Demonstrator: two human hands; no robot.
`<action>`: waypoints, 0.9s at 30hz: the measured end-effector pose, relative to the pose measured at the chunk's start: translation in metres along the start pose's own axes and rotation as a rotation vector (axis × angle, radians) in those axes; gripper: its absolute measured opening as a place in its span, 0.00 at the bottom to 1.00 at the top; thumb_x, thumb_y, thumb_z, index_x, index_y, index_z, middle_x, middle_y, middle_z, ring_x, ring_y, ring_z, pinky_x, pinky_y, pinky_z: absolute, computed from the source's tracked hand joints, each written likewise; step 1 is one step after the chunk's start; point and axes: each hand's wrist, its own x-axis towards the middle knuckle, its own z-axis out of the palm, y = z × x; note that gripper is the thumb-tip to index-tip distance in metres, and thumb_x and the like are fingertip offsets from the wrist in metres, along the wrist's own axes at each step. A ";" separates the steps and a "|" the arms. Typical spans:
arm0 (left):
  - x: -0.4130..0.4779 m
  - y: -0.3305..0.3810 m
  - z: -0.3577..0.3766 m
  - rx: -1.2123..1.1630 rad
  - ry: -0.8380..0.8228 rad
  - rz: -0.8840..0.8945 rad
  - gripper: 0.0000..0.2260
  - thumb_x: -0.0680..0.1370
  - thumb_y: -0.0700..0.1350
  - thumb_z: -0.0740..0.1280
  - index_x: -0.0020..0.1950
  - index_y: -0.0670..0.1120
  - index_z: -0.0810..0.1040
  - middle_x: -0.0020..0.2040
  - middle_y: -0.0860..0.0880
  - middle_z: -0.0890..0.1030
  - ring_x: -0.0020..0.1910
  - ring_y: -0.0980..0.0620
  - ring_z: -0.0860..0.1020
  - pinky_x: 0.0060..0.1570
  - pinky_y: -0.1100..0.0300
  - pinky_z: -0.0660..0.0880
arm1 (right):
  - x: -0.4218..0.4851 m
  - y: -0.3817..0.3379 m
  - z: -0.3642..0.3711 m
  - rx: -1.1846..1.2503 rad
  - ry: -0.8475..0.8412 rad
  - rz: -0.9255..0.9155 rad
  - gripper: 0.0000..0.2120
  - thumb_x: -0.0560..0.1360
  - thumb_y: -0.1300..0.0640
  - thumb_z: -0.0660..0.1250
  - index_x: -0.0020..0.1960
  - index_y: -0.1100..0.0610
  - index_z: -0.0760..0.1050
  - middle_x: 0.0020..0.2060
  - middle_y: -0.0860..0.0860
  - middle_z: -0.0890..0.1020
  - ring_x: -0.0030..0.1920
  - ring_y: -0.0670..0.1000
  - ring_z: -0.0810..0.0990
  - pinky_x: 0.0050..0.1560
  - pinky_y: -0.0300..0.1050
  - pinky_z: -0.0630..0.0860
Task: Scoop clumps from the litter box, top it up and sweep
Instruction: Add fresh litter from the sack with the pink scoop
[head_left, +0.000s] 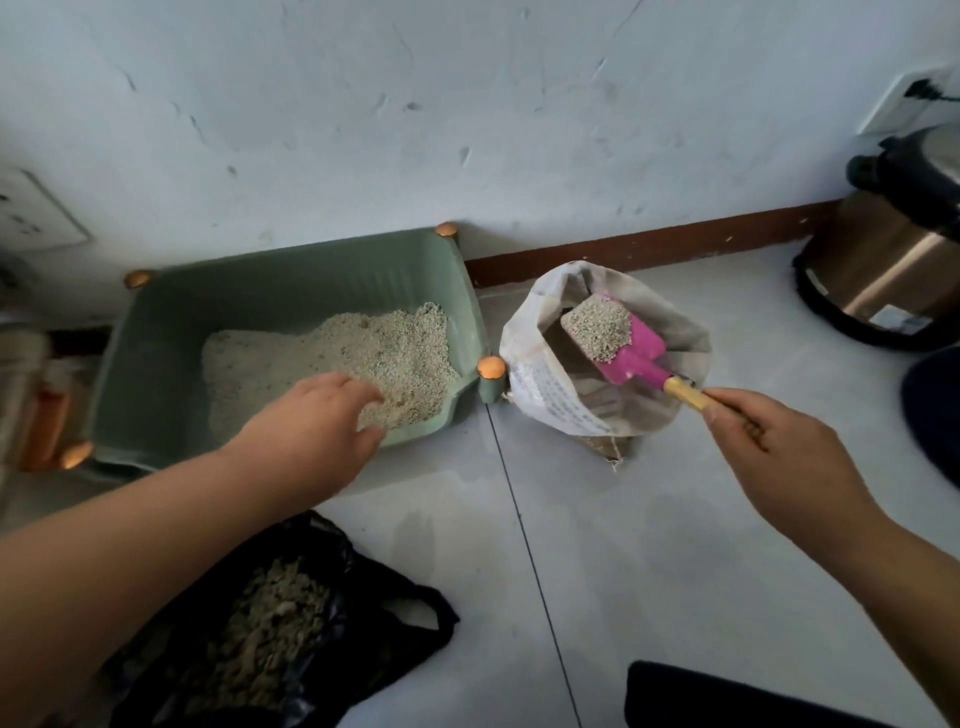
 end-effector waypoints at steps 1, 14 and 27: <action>-0.001 -0.007 -0.001 0.005 0.000 -0.024 0.20 0.82 0.55 0.61 0.73 0.52 0.70 0.72 0.51 0.72 0.73 0.50 0.67 0.73 0.52 0.63 | 0.000 -0.007 -0.003 0.006 -0.001 -0.008 0.12 0.79 0.50 0.61 0.58 0.51 0.79 0.35 0.43 0.79 0.35 0.45 0.76 0.33 0.40 0.68; -0.020 -0.059 0.003 0.008 -0.004 -0.087 0.19 0.82 0.53 0.60 0.72 0.51 0.71 0.71 0.50 0.72 0.73 0.48 0.67 0.73 0.51 0.64 | 0.054 -0.103 0.064 0.051 -0.238 -0.210 0.14 0.80 0.50 0.60 0.58 0.55 0.79 0.44 0.50 0.83 0.42 0.50 0.78 0.37 0.43 0.70; -0.046 -0.109 0.002 -0.013 -0.009 -0.141 0.20 0.83 0.53 0.60 0.74 0.51 0.69 0.71 0.50 0.71 0.74 0.48 0.65 0.73 0.53 0.63 | 0.087 -0.176 0.137 -0.134 -0.275 -0.187 0.16 0.82 0.51 0.55 0.49 0.62 0.76 0.39 0.57 0.79 0.38 0.58 0.74 0.35 0.46 0.65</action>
